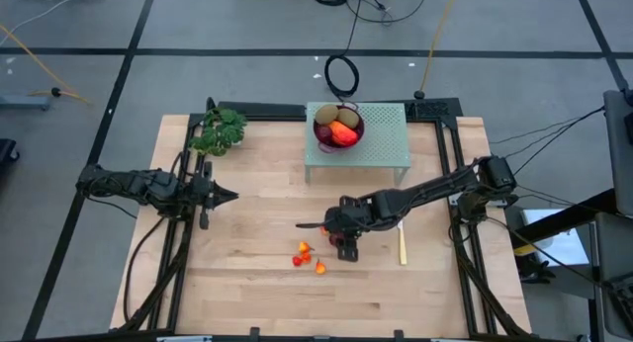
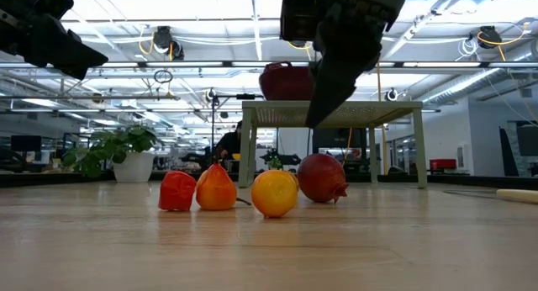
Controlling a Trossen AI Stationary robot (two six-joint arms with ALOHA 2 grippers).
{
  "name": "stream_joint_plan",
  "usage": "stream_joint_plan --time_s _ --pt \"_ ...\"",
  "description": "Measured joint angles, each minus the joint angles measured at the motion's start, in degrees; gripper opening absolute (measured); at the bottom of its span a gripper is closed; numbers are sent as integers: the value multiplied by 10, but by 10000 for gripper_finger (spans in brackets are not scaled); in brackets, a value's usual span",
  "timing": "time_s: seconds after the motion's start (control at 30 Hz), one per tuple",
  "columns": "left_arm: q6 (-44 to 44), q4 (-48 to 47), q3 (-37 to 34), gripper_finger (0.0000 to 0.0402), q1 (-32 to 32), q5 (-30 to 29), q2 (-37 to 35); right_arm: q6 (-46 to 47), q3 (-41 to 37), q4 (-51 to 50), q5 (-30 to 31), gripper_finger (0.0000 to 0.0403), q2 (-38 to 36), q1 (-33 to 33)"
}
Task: Pick & Place Fruit
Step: Put the pomegranate into the dark red colander on the shelf
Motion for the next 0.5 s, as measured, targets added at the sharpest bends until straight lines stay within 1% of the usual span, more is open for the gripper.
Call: stream_joint_plan --time_s 0.2,0.37,0.5 --pt "0 1 0 2 0 0 0 10 0 0 2 224 0 0" --pt "0 1 0 19 0 0 0 47 0 20 3 224 17 1" --pt "-1 1 0 27 0 0 0 64 -1 17 -1 224 21 5"
